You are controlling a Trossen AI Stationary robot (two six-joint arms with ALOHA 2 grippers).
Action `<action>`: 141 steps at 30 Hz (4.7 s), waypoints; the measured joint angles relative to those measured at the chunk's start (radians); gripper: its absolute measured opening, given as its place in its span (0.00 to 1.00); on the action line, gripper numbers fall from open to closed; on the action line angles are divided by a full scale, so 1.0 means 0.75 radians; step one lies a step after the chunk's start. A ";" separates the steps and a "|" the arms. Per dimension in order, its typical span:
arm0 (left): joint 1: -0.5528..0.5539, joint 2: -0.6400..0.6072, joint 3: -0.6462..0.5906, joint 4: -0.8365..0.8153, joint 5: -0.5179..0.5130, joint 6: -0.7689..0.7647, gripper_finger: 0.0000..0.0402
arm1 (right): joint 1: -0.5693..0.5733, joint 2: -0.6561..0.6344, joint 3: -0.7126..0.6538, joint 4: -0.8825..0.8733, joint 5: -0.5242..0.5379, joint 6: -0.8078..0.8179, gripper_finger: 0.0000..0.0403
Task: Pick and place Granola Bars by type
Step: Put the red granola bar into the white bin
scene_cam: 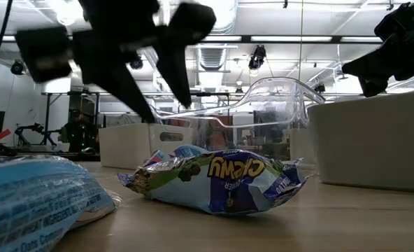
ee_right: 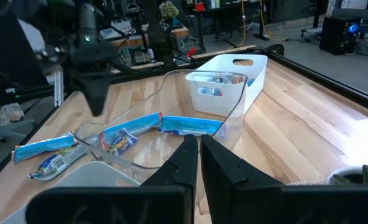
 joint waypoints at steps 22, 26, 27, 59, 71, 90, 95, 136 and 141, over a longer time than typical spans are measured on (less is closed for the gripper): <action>0.028 0.126 -0.001 -0.100 -0.025 0.109 0.44 | 0.000 0.000 0.000 0.000 0.000 0.000 0.03; 0.031 0.142 -0.002 -0.098 -0.029 0.110 0.44 | 0.000 0.000 0.000 -0.001 0.000 0.000 0.03; 0.031 0.142 -0.002 -0.099 -0.031 0.109 0.44 | 0.000 0.000 0.000 0.000 0.000 0.000 0.03; 0.033 0.191 -0.002 -0.194 -0.003 0.004 0.33 | 0.000 0.000 0.000 0.000 -0.001 0.000 0.03; 0.033 0.191 -0.002 -0.203 0.011 0.004 0.21 | 0.000 0.000 0.000 0.000 -0.001 0.000 0.03; 0.035 0.185 0.001 -0.217 0.011 -0.039 0.11 | 0.000 0.000 0.000 -0.001 -0.001 0.000 0.03; 0.039 0.174 0.031 -0.267 0.014 -0.044 0.09 | 0.000 0.000 0.000 0.000 0.000 0.000 0.03; 0.054 0.087 0.085 -0.359 0.186 -0.221 0.09 | 0.000 0.001 0.000 0.000 0.000 0.000 0.03; 0.057 0.089 0.017 -0.208 0.186 -0.236 0.09 | 0.000 0.001 0.000 0.000 0.000 0.000 0.03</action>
